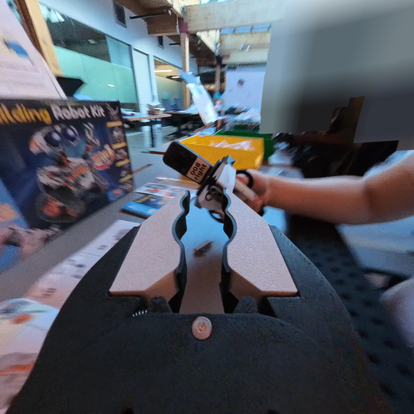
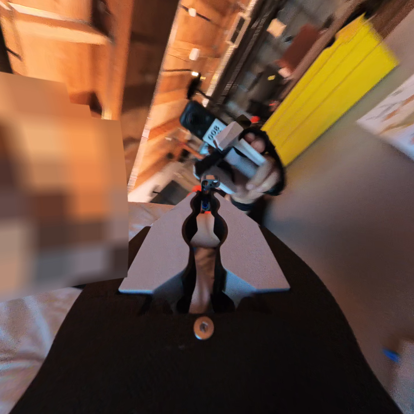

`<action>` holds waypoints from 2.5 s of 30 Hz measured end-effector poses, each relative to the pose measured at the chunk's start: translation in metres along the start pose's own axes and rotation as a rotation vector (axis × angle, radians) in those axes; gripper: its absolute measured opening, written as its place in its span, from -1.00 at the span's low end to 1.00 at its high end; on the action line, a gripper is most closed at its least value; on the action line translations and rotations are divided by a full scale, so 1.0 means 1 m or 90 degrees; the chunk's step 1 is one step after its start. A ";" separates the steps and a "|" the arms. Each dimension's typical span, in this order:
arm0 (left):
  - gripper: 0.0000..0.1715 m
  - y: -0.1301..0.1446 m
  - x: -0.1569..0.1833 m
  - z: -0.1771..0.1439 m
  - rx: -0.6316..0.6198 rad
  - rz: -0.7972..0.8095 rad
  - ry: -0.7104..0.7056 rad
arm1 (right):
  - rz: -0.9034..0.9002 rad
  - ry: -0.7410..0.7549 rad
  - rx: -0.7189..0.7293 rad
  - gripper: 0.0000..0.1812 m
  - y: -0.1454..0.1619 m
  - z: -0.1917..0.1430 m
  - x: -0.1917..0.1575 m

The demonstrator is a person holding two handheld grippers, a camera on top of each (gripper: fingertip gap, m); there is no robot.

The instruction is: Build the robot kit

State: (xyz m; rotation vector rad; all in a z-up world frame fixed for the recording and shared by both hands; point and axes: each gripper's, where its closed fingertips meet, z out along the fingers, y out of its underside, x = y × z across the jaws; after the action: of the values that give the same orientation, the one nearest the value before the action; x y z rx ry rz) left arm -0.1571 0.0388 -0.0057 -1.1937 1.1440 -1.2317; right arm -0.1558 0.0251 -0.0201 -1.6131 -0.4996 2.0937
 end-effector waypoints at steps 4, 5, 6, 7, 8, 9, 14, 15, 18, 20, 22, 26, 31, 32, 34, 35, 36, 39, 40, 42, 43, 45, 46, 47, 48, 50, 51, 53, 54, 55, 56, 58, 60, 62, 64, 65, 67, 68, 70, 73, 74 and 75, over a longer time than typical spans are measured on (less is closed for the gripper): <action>-0.70 -0.006 -0.008 -0.007 0.065 -0.338 0.129 | -0.139 0.103 0.047 -0.95 -0.019 -0.012 0.004; -0.70 -0.003 -0.007 -0.004 0.063 -0.380 0.145 | -0.150 0.123 0.055 -0.95 -0.022 -0.015 0.007; -0.70 0.004 -0.007 0.001 0.044 -0.390 0.139 | -0.157 0.136 0.059 -0.95 -0.023 -0.016 0.009; -0.70 0.013 -0.006 0.006 0.016 -0.378 0.126 | -0.161 0.146 0.059 -0.95 -0.023 -0.017 0.012; -0.70 0.021 -0.004 0.011 -0.014 -0.363 0.113 | -0.163 0.154 0.059 -0.95 -0.023 -0.016 0.014; -0.70 0.025 -0.003 0.015 -0.029 -0.351 0.105 | -0.163 0.162 0.050 -0.94 -0.020 -0.015 0.017; -0.84 0.041 -0.004 0.021 -0.076 -0.346 0.090 | -0.176 0.184 0.030 -0.95 -0.015 -0.008 0.026; -0.95 0.041 -0.001 0.020 -0.077 -0.347 0.104 | -0.181 0.191 0.025 -0.95 -0.014 -0.008 0.028; -0.95 0.040 -0.001 0.019 -0.069 -0.356 0.112 | -0.176 0.176 0.023 -0.86 -0.015 -0.007 0.025; -0.95 0.041 0.000 0.018 -0.074 -0.362 0.118 | -0.168 0.193 0.040 -0.78 -0.021 -0.014 0.026; -0.95 0.042 0.003 0.019 -0.078 -0.363 0.124 | -0.171 0.206 0.050 -0.78 -0.026 -0.022 0.026; -0.95 0.043 0.011 0.020 -0.087 -0.389 0.161 | -0.234 0.199 0.009 -0.73 -0.023 -0.023 0.020; -0.95 0.031 0.028 0.015 -0.057 -0.498 0.273 | -0.632 0.389 -0.153 -0.79 -0.015 -0.034 0.030; -0.95 0.032 0.030 0.015 -0.062 -0.511 0.284 | -0.673 0.376 -0.147 -0.79 -0.013 -0.029 0.022; -0.95 0.032 0.031 0.016 -0.060 -0.516 0.288 | -0.698 0.358 -0.145 -0.79 -0.008 -0.021 0.013; -0.95 0.033 0.033 0.016 -0.068 -0.518 0.298 | -0.720 0.368 -0.146 -0.79 -0.008 -0.019 0.012; -0.95 0.033 0.035 0.016 -0.072 -0.521 0.306 | -0.745 0.376 -0.152 -0.80 -0.007 -0.018 0.011; -0.95 0.032 0.039 0.016 -0.071 -0.529 0.323 | -0.779 0.373 -0.192 -0.94 0.000 -0.014 0.011; -0.95 0.032 0.040 0.016 -0.070 -0.530 0.328 | -0.779 0.380 -0.203 -0.94 0.001 -0.015 0.012; -0.95 0.033 0.042 0.015 -0.073 -0.539 0.338 | -0.796 0.383 -0.211 -0.96 0.003 -0.015 0.011; -0.95 0.030 0.044 0.014 -0.066 -0.555 0.357 | -0.801 0.380 -0.209 -0.96 0.004 -0.014 0.009; -0.94 0.027 0.043 0.014 -0.046 -0.578 0.368 | -0.808 0.378 -0.203 -0.96 0.004 -0.014 0.007; -0.82 0.028 0.038 0.017 -0.038 -0.575 0.346 | -0.809 0.380 -0.209 -0.96 0.005 -0.014 0.008; -0.73 0.029 0.033 0.018 -0.032 -0.570 0.325 | -0.812 0.388 -0.213 -0.96 0.005 -0.016 0.010; -0.80 0.029 0.033 0.018 -0.029 -0.567 0.327 | -0.813 0.394 -0.217 -0.96 0.006 -0.017 0.012; -0.92 0.031 0.035 0.016 -0.041 -0.562 0.342 | -0.809 0.400 -0.224 -0.96 0.006 -0.018 0.015; -0.93 0.033 0.034 0.018 -0.041 -0.560 0.333 | -0.811 0.402 -0.231 -0.96 0.007 -0.017 0.017; -0.95 0.035 0.035 0.019 -0.049 -0.564 0.336 | -0.817 0.404 -0.238 -0.96 0.008 -0.016 0.018; -0.95 0.035 0.035 0.018 -0.052 -0.562 0.337 | -0.815 0.405 -0.236 -0.96 0.008 -0.016 0.019; -0.95 0.036 0.034 0.018 -0.054 -0.553 0.329 | -0.815 0.409 -0.234 -0.95 0.007 -0.017 0.020; -0.95 0.037 0.033 0.018 -0.060 -0.535 0.318 | -0.806 0.418 -0.237 -0.96 0.006 -0.021 0.021; -0.95 0.036 0.027 0.016 -0.059 -0.508 0.293 | -0.684 0.475 -0.216 -0.75 -0.007 -0.048 0.029; -0.95 0.030 0.017 0.013 -0.026 -0.513 0.270 | -0.467 0.540 -0.240 -0.76 -0.001 -0.087 0.056; -0.96 0.029 0.010 0.010 -0.020 -0.502 0.245 | -0.362 0.608 -0.284 -0.76 0.014 -0.118 0.084; -0.96 0.033 0.003 0.010 -0.025 -0.493 0.216 | -0.305 0.601 -0.327 -0.77 0.031 -0.125 0.098; -0.96 0.034 0.002 0.010 -0.025 -0.498 0.213 | -0.292 0.618 -0.341 -0.76 0.033 -0.127 0.105; -0.95 0.037 -0.002 0.011 -0.031 -0.495 0.197 | -0.288 0.601 -0.372 -0.72 0.035 -0.118 0.109; -0.95 0.038 -0.002 0.011 -0.035 -0.492 0.198 | -0.266 0.589 -0.385 -0.72 0.036 -0.115 0.110; -0.95 0.039 -0.001 0.011 -0.038 -0.486 0.196 | -0.232 0.554 -0.432 -0.69 0.042 -0.107 0.107; -0.95 0.040 -0.001 0.011 -0.038 -0.496 0.201 | -0.272 0.576 -0.530 -0.71 0.048 -0.108 0.105; -0.95 0.042 -0.003 0.010 -0.039 -0.494 0.193 | -0.248 0.579 -0.519 -0.71 0.047 -0.105 0.105; -0.96 0.043 -0.005 0.010 -0.039 -0.493 0.187 | -0.216 0.585 -0.503 -0.69 0.047 -0.103 0.107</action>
State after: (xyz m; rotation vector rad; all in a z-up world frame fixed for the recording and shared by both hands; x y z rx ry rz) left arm -0.1448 0.0430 -0.0485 -1.6134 0.9462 -2.0147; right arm -0.0855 0.0461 -0.1576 -2.4317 -1.2076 0.7413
